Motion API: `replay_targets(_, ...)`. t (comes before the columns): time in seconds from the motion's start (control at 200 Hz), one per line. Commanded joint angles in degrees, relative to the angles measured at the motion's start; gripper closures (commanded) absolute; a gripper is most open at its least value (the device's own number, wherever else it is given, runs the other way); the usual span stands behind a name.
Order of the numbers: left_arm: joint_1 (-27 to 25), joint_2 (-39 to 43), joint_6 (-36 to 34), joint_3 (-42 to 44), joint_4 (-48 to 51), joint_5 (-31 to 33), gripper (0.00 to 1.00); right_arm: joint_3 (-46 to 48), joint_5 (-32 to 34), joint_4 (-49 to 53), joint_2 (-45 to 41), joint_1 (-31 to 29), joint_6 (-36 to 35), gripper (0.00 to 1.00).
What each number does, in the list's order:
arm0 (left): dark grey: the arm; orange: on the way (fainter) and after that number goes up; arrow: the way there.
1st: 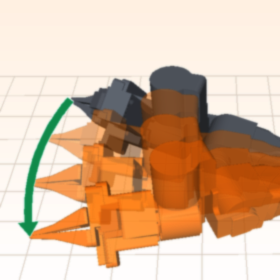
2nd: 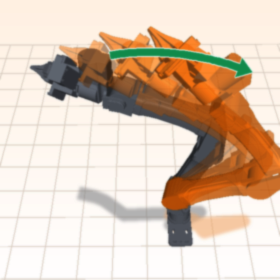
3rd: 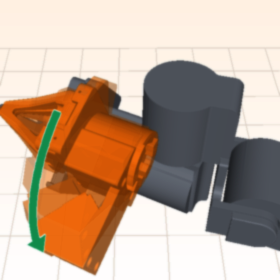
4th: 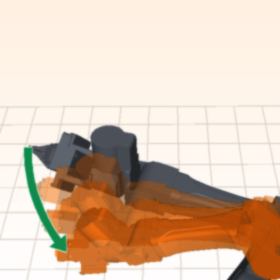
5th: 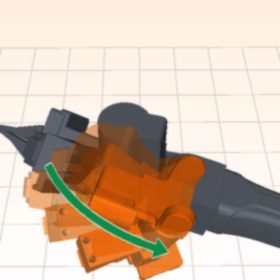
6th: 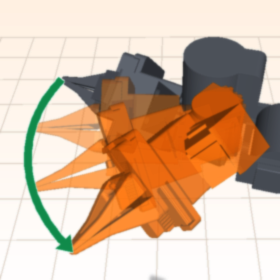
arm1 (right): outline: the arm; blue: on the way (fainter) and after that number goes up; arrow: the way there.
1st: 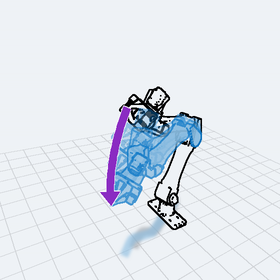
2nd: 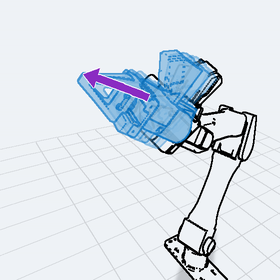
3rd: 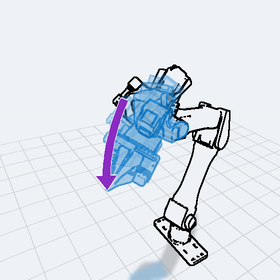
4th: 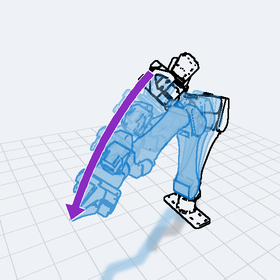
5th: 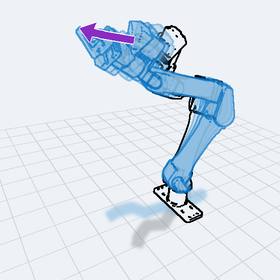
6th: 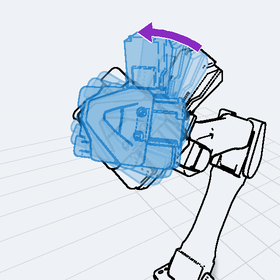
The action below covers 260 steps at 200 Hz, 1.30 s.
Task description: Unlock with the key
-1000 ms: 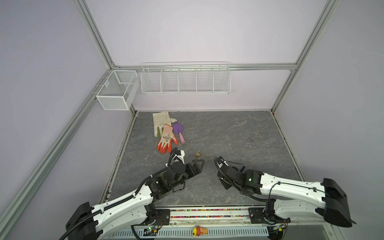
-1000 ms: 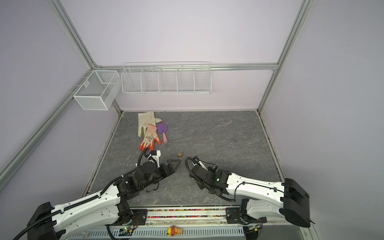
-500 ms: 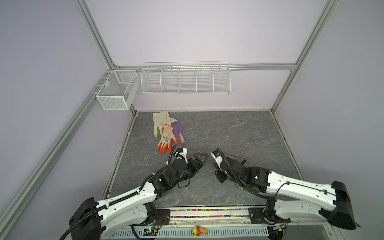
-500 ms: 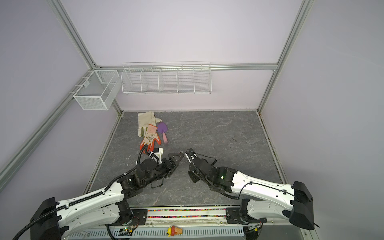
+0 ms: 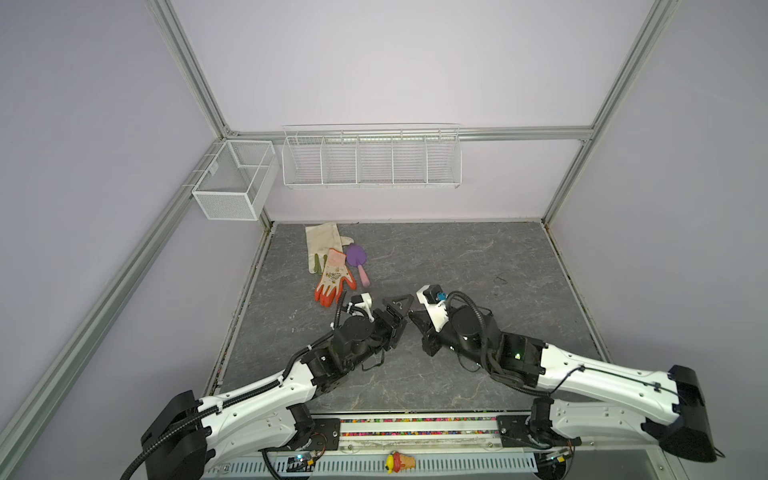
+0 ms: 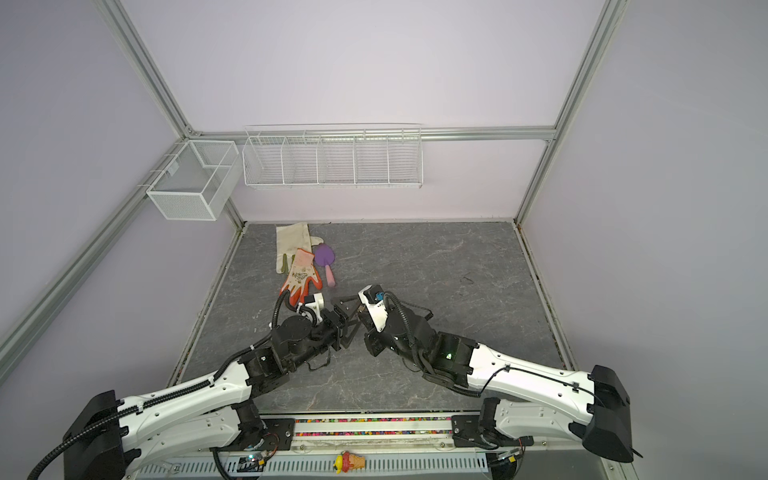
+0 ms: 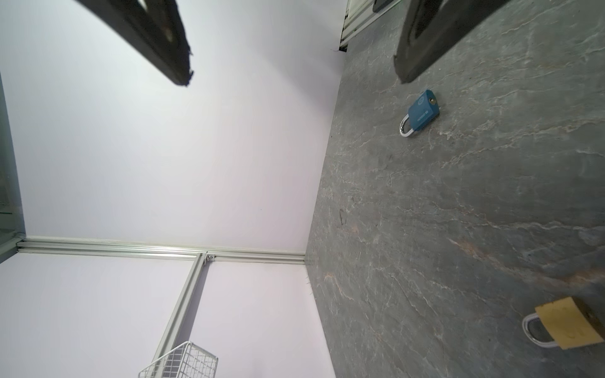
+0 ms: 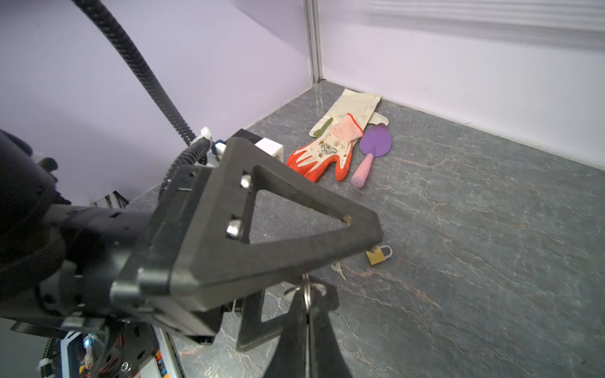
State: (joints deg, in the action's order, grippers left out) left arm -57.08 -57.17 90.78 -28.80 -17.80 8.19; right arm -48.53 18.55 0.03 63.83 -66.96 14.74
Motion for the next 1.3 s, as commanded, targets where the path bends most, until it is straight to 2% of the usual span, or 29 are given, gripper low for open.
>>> replay_targets(0.0,-0.23,0.17,3.26,-2.08,-3.37,2.70,0.05,0.81,-2.52,-5.18,1.45,-0.24,-1.57,0.94)
replay_targets(0.385,-0.23,0.41,4.05,-2.36,-6.09,3.84,0.12,2.29,-2.67,-8.25,2.41,-0.29,-1.18,0.94)
replay_targets(0.595,-0.23,1.11,4.67,-1.20,-6.72,5.64,0.21,3.23,-2.72,-7.42,1.37,-0.29,-0.68,0.94)
replay_targets(0.865,-0.23,3.01,4.65,-0.17,-4.32,7.54,0.39,4.59,-1.91,-7.24,-1.42,-0.29,-1.30,0.94)
replay_targets(1.294,-0.23,3.13,5.02,-0.06,-2.20,7.77,0.61,4.90,-1.98,-6.64,-2.71,-0.35,-2.18,0.94)
